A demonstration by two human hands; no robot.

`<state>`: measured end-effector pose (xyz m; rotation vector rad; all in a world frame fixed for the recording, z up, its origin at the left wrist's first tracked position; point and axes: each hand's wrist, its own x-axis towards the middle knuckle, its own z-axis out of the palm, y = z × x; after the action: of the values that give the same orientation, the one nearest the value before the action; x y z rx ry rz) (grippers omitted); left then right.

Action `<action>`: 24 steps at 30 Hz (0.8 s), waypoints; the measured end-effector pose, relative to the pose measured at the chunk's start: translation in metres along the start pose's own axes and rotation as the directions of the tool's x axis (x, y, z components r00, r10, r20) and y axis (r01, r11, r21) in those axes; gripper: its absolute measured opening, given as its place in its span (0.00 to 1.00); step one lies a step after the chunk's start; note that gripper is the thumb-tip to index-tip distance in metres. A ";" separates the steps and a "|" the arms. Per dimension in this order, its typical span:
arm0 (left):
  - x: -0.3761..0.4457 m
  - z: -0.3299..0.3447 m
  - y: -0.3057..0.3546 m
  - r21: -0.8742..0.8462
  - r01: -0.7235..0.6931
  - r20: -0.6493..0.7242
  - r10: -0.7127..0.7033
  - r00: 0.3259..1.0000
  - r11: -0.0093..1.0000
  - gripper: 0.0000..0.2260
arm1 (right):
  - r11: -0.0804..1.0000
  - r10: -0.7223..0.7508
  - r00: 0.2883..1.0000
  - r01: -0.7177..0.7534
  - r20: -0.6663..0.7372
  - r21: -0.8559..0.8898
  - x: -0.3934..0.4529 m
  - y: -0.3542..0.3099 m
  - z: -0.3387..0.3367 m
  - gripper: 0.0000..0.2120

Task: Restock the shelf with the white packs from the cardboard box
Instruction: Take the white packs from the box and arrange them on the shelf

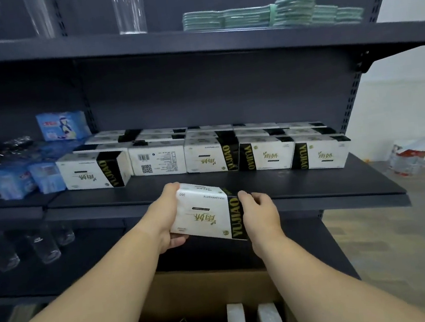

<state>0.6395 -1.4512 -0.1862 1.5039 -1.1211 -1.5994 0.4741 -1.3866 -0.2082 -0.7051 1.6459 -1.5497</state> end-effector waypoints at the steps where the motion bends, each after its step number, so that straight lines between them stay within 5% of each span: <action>1: -0.002 -0.002 0.003 -0.010 -0.016 -0.006 0.016 1.000 1.000 0.23 | 1.000 -0.014 1.000 0.013 0.018 0.005 -0.002 -0.005 0.002 0.19; 15: 0.006 -0.043 0.042 -0.083 -0.128 -0.017 0.127 0.992 0.988 0.23 | 0.985 -0.168 0.985 0.167 0.044 0.034 0.011 -0.035 0.061 0.19; 21: 0.038 -0.071 0.060 -0.023 -0.148 -0.016 0.148 0.989 0.989 0.33 | 0.982 -0.186 0.983 0.186 -0.014 0.031 0.030 -0.040 0.105 0.11; 24: 0.061 -0.085 0.067 0.011 -0.184 0.003 0.184 0.983 0.983 0.35 | 0.983 -0.181 0.982 0.183 -0.046 0.034 0.040 -0.040 0.129 0.16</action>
<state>0.7105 -1.5453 -0.1486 1.3635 -1.2342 -1.4713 0.5533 -1.4976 -0.1726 -0.8271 1.6155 -1.7305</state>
